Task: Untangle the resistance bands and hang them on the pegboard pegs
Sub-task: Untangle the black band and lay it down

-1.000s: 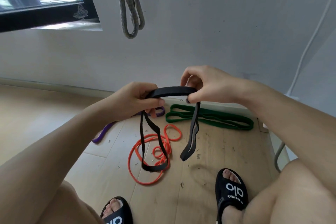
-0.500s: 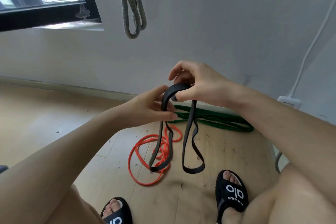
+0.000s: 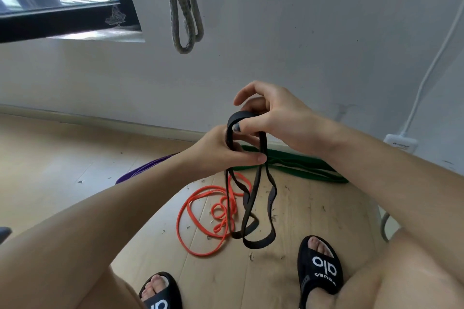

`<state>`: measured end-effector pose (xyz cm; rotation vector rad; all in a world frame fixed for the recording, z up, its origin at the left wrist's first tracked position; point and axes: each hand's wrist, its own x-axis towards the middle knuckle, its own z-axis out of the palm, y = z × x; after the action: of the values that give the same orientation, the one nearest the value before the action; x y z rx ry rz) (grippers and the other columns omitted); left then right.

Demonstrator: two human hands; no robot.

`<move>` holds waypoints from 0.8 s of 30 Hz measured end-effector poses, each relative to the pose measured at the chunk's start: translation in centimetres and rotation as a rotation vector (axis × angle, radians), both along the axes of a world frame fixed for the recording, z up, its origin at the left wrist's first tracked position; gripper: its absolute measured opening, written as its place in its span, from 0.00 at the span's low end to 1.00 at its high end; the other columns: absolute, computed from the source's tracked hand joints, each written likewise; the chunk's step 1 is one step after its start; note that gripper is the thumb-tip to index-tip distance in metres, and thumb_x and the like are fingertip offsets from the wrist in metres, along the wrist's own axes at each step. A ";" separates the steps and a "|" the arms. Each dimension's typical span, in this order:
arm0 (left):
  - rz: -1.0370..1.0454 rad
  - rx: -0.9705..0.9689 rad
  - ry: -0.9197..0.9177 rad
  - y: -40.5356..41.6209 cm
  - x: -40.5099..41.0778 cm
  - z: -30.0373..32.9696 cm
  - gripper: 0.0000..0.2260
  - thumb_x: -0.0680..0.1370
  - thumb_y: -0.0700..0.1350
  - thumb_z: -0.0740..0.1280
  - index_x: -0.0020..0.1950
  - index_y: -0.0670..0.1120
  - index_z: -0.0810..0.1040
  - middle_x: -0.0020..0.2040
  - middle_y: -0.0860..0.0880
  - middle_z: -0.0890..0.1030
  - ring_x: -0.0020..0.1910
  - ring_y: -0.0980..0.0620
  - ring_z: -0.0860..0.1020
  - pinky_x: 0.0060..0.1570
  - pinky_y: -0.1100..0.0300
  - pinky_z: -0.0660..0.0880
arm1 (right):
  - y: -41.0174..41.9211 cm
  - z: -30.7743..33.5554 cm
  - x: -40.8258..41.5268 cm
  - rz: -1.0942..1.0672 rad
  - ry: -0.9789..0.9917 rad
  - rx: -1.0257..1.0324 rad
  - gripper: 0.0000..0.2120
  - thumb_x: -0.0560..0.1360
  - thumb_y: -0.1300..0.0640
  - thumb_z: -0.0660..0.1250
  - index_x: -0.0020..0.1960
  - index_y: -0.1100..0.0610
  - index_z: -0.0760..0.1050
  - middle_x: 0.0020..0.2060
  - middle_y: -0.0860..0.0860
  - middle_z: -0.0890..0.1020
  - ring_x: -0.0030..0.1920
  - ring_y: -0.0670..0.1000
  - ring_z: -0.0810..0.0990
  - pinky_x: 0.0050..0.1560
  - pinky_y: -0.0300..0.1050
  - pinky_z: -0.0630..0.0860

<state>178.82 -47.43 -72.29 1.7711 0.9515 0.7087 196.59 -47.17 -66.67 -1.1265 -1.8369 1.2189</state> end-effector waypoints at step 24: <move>-0.005 0.014 0.258 1.2 -1.2 -2.2 0.08 0.77 0.51 0.74 0.53 0.50 0.80 0.48 0.47 0.83 0.50 0.49 0.83 0.58 0.44 0.81 | 0.9 0.6 0.7 -0.211 0.469 -0.219 0.15 0.72 0.71 0.71 0.55 0.59 0.74 0.39 0.52 0.82 0.41 0.52 0.77 0.41 0.46 0.77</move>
<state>177.62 -46.24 -74.50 1.9079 1.1144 0.4918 197.26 -46.23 -66.02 -1.0110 -1.2290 1.4368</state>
